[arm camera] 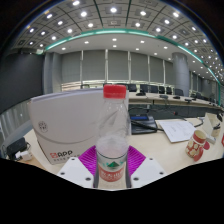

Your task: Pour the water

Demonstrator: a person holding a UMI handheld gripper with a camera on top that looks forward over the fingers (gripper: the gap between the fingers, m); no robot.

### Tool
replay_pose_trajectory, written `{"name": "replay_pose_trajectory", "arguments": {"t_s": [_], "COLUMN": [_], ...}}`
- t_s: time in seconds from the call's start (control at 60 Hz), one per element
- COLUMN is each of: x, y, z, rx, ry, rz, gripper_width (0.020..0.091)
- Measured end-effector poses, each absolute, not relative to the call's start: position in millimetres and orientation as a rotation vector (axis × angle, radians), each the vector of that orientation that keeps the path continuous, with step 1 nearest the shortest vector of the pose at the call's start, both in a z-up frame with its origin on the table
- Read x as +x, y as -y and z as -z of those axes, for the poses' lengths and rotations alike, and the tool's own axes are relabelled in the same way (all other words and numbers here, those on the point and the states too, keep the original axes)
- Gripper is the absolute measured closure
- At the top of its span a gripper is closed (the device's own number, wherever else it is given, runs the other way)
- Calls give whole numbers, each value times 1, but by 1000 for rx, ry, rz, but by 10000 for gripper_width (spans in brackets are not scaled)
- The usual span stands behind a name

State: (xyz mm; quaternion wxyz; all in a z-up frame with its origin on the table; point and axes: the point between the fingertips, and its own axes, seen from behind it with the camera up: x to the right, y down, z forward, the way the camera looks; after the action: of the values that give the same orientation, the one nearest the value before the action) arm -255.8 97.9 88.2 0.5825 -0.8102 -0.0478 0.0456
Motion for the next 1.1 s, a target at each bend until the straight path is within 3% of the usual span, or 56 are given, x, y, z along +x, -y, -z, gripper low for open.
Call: {"name": "replay_pose_trajectory", "arguments": {"t_s": [0.117,0.283,0.45,0.583,0.8,1.1], "x": [-249,-227,-181,-136,-68,-36], "y": [-95,-100,-116,-132,-151,-156], "z": [-118,-184,-238,-262,-252,-192], "rx": [-1869,-1805,-1713,-1581,-1328,-1161], "ry": [78,-58,-342,-689,-1151,-1498], "rz": [-168,-413,-798,-1213,-1675,-1922], "gripper_width": [738,738,740,740,741,741]}}
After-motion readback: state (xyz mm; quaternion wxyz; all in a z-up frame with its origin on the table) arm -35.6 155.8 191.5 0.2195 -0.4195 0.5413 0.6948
